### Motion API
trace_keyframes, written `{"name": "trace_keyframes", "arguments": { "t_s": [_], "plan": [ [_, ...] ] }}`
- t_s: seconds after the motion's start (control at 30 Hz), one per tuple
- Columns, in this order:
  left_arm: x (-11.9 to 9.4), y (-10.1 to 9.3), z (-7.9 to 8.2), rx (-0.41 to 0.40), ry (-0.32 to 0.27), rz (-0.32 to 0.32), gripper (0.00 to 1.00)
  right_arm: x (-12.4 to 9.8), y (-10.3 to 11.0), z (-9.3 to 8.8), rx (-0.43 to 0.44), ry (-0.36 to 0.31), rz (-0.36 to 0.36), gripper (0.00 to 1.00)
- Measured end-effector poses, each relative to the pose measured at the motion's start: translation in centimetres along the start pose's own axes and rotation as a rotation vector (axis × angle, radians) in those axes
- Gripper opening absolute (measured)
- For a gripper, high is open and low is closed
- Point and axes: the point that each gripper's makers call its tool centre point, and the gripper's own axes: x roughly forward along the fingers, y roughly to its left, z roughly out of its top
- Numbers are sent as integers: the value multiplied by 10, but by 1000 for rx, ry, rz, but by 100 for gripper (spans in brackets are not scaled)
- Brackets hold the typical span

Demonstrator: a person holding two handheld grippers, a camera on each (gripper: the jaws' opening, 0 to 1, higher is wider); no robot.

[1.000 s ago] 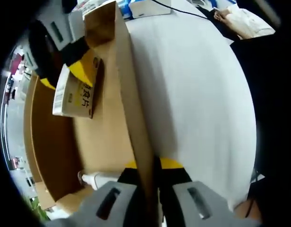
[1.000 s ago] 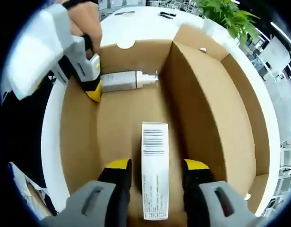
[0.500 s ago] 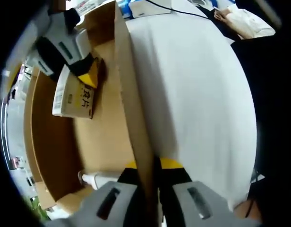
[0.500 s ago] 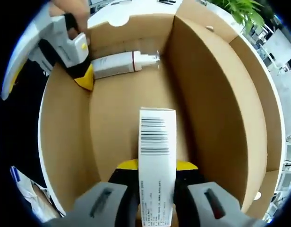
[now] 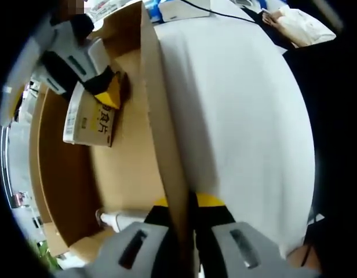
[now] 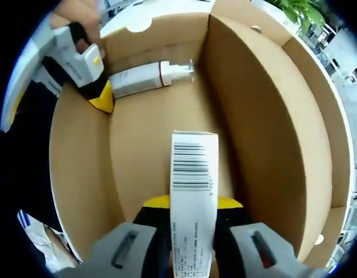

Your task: Operate the shoe box by opening the lid, removing the specified soft item, and placing it in the target area until the item is outside and the box remains undamaged.

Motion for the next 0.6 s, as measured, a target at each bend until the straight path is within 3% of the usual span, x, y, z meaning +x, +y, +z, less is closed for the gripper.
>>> {"name": "trace_keyframes", "arguments": {
  "t_s": [0.3, 0.6],
  "plan": [
    [0, 0, 0, 6, 4, 4, 4, -4, -3, 1, 64, -37, -22, 23],
    [-1, 0, 0, 9, 5, 3, 4, -37, -15, 10, 126, -111, -87, 22]
  ]
}}
